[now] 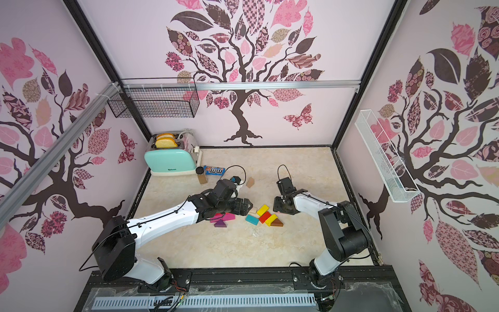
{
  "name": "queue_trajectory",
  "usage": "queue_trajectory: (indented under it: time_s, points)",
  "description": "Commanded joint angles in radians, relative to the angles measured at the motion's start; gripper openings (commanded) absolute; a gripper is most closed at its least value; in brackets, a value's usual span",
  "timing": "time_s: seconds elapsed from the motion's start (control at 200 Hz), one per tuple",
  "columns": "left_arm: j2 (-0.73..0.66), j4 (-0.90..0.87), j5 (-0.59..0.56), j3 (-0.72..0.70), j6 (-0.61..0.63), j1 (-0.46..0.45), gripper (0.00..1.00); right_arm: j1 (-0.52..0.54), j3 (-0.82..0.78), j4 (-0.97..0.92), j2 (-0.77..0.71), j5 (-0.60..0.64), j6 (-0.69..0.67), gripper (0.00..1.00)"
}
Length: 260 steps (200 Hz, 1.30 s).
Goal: Assemble a piece of candy with building blocks
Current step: Assemble the building block at the center of the board.
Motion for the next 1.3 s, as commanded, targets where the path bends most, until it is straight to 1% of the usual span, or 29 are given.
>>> queue_trajectory:
  time_s: [0.0, 0.115, 0.22, 0.33, 0.455, 0.605, 0.76, 0.83, 0.94, 1.295]
  points:
    - [-0.025, 0.015, 0.007, -0.018, -0.005, 0.006, 0.85, 0.011, 0.016, -0.043, 0.014, 0.004, -0.009, 0.45]
    - [-0.032, 0.011, 0.006, -0.03, -0.005, 0.006, 0.85, 0.01, 0.088, -0.045, 0.045, 0.012, -0.023, 0.45]
    - [-0.045, 0.0, 0.002, -0.04, -0.002, 0.006, 0.85, 0.011, 0.189, -0.04, 0.134, 0.008, -0.036, 0.46]
    - [-0.074, -0.015, -0.015, -0.052, 0.0, 0.008, 0.85, 0.011, 0.285, -0.023, 0.234, -0.027, -0.027, 0.46]
    - [-0.109, -0.028, -0.045, -0.074, -0.005, 0.011, 0.85, 0.016, 0.374, -0.015, 0.311, -0.047, -0.017, 0.46]
    - [-0.12, -0.032, -0.049, -0.086, -0.009, 0.014, 0.85, 0.045, 0.459, -0.022, 0.382, -0.073, -0.003, 0.46]
    - [-0.123, -0.03, -0.05, -0.093, -0.012, 0.014, 0.85, 0.11, 0.517, -0.018, 0.437, -0.089, 0.026, 0.46]
    - [-0.122, -0.027, -0.047, -0.098, -0.016, 0.014, 0.85, 0.135, 0.519, -0.006, 0.45, -0.105, 0.051, 0.46]
    - [-0.129, -0.027, -0.049, -0.106, -0.017, 0.015, 0.85, 0.161, 0.475, 0.025, 0.437, -0.11, 0.079, 0.46]
    - [-0.126, -0.012, -0.058, -0.124, -0.025, 0.016, 0.85, 0.226, 0.309, 0.053, 0.306, -0.103, 0.108, 0.46]
